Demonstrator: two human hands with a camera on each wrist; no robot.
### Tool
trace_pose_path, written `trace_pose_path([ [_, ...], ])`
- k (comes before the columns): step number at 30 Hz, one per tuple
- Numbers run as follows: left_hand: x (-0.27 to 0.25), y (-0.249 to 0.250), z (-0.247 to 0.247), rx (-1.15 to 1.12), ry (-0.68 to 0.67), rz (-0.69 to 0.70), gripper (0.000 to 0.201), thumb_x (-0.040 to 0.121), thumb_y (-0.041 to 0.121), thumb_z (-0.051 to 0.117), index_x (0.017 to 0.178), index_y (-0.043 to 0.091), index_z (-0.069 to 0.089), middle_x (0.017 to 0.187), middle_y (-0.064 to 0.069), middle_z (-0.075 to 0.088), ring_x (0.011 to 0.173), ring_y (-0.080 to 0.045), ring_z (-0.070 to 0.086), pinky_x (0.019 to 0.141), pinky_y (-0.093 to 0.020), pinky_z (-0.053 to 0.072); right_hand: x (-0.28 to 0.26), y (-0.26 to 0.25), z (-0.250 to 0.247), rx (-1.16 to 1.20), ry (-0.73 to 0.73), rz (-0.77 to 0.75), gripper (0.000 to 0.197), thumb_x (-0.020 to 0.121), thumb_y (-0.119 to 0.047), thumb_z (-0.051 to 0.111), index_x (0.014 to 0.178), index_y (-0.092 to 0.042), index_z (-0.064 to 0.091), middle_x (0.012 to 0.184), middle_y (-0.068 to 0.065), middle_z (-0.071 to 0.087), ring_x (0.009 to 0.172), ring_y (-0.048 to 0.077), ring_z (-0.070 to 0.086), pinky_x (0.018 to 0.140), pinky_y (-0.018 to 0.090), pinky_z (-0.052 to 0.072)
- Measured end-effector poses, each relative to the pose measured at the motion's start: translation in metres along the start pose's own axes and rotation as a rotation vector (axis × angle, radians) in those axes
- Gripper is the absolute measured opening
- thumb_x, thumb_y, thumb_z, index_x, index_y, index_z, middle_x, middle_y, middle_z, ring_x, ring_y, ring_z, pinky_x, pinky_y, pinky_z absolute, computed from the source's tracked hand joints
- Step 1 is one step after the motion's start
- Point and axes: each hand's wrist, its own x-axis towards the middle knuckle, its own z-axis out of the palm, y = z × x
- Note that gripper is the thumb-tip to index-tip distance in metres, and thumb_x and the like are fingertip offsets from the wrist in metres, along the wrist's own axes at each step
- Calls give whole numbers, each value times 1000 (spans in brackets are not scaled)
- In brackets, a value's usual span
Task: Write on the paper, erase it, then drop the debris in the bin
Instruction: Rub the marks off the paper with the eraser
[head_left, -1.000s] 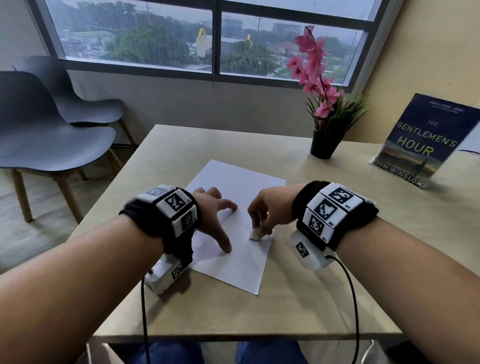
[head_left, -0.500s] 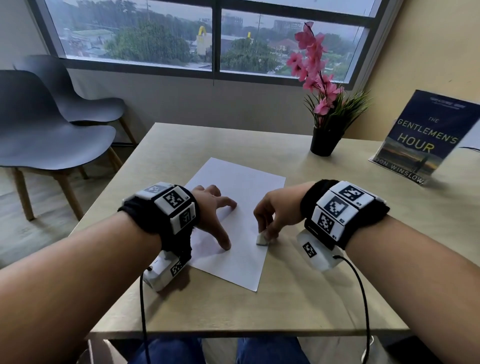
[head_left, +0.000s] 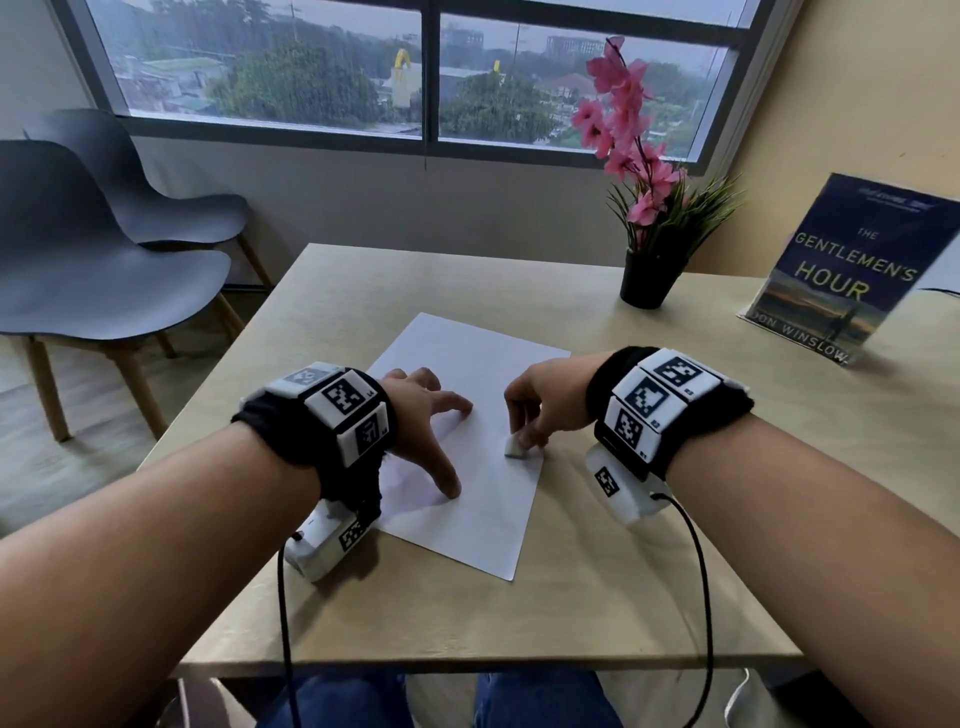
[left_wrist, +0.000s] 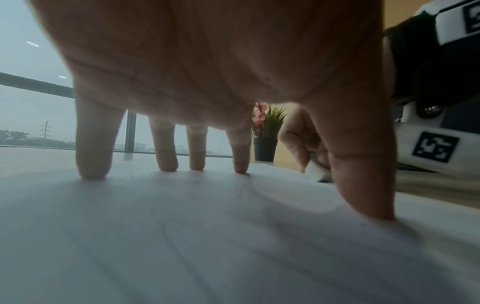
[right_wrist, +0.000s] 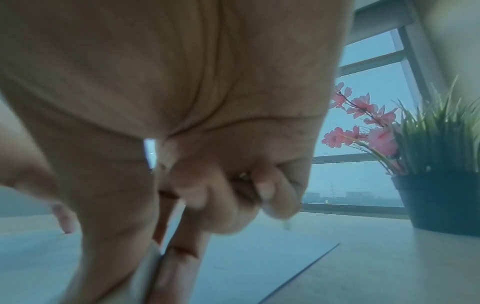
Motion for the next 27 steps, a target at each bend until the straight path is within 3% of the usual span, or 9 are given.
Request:
trace_pose_path([
  [4, 0, 0, 0, 1, -3, 1, 100, 58, 65, 74, 141, 53, 20, 152, 10, 17, 140, -20, 19, 110, -42, 35, 1, -1, 2, -6, 26, 1, 19, 84, -38, 69, 92, -22, 62, 89, -6, 71, 82, 10, 58, 84, 31, 48],
  [9, 1, 0, -1, 5, -14, 0, 100, 59, 65, 74, 142, 53, 19, 152, 10, 16, 141, -21, 17, 111, -43, 33, -10, 0, 7, 39, -92, -29, 17, 82, -37, 71, 91, -23, 65, 79, -10, 70, 78, 10, 56, 76, 27, 45],
  [13, 1, -2, -1, 5, -25, -10, 101, 59, 67, 72, 142, 54, 17, 154, 11, 13, 142, -20, 15, 113, -43, 30, -13, 4, 7, 96, 62, 14, 23, 84, -42, 67, 95, -23, 61, 93, -5, 73, 78, 12, 59, 74, 27, 48],
  [15, 1, -6, -2, 21, -37, -31, 102, 61, 70, 70, 143, 54, 13, 156, 11, 10, 144, -21, 14, 115, -45, 26, -18, 9, 8, 160, 138, 35, 28, 83, -47, 67, 95, -23, 60, 93, -5, 71, 73, 12, 60, 75, 29, 51],
  [17, 2, -12, -6, 40, -38, -71, 103, 61, 72, 67, 145, 51, 12, 156, 10, 11, 144, -23, 17, 115, -46, 25, -24, 14, 10, 220, 162, 45, 27, 82, -46, 69, 93, -23, 59, 87, -8, 66, 65, 11, 58, 68, 26, 48],
  [20, 3, -20, -11, 59, -7, -109, 104, 58, 76, 66, 145, 45, 19, 153, 9, 22, 139, -24, 30, 112, -46, 31, -33, 19, 14, 255, 165, 54, 22, 83, -39, 71, 91, -23, 57, 80, -12, 60, 62, 8, 57, 61, 22, 44],
  [23, 3, -21, -8, 71, 34, -87, 96, 58, 77, 65, 141, 42, 29, 148, 6, 32, 132, -24, 38, 107, -45, 36, -36, 17, 20, 269, 146, 48, 22, 82, -39, 72, 90, -24, 57, 79, -13, 60, 63, 8, 58, 62, 22, 45],
  [27, 1, -23, -5, 1, 63, -79, 78, 72, 72, 59, 139, 40, 35, 148, 3, 32, 132, -24, 41, 109, -39, 35, -35, 6, 27, 266, 115, 15, 23, 81, -43, 70, 88, -25, 56, 79, -14, 61, 63, 6, 59, 63, 23, 44],
])
